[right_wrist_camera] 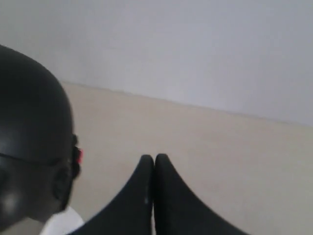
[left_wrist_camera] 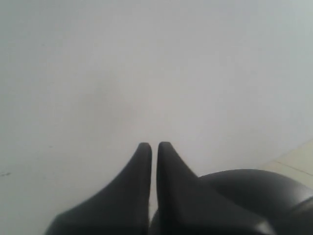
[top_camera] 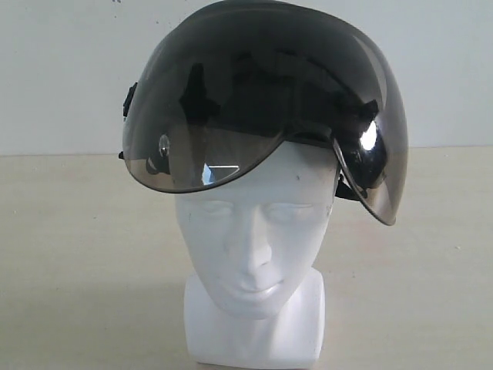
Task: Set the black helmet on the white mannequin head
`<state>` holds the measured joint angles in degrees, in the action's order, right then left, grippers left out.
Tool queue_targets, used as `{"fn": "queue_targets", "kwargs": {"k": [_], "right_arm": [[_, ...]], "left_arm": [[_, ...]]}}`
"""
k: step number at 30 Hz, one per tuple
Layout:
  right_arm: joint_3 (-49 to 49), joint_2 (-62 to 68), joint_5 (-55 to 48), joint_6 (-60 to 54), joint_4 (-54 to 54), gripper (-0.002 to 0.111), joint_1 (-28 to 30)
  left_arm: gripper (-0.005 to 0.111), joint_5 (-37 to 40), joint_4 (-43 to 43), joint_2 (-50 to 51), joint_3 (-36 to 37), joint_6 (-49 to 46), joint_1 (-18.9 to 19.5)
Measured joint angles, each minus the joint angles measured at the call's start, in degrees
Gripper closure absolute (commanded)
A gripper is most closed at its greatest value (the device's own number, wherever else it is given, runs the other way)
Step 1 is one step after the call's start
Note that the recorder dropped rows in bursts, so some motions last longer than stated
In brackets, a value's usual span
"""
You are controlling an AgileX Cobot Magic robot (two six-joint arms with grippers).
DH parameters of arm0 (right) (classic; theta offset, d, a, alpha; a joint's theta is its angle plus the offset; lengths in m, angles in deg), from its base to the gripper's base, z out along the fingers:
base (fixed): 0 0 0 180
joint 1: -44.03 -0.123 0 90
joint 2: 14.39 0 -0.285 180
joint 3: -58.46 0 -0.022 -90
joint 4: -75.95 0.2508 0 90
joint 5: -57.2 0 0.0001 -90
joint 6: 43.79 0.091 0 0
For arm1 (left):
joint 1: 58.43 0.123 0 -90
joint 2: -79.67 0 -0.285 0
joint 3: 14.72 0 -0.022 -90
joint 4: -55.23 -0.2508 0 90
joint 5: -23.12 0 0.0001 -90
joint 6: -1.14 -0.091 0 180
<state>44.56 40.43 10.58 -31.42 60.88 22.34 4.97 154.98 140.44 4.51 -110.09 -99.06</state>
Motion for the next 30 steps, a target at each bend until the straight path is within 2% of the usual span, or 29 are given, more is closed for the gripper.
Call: {"fn": "queue_targets", "kwargs": {"k": [3,7,10,18,30], "right_arm": [[0.0,-0.9,5.57,-9.07,10.37,0.108,0.0],[0.0,0.65,8.01,-23.31,25.05,0.108,0.0],[0.0,3.53,9.81,-30.8,32.02,0.108,0.0],[0.0,7.29,15.28,-39.01,37.04,0.108,0.0],[0.0,7.42,13.48,-56.95,52.36,0.108,0.0]], "left_arm": [[0.102,4.26,0.0,1.27,-0.34,1.67,0.0],[0.102,9.93,0.1,4.26,-0.38,3.85,0.0],[0.102,15.14,0.1,6.02,-1.15,5.59,0.0],[0.102,18.16,0.1,9.17,-4.92,7.24,0.0],[0.102,23.44,0.1,15.7,-6.38,12.18,0.0]]}}
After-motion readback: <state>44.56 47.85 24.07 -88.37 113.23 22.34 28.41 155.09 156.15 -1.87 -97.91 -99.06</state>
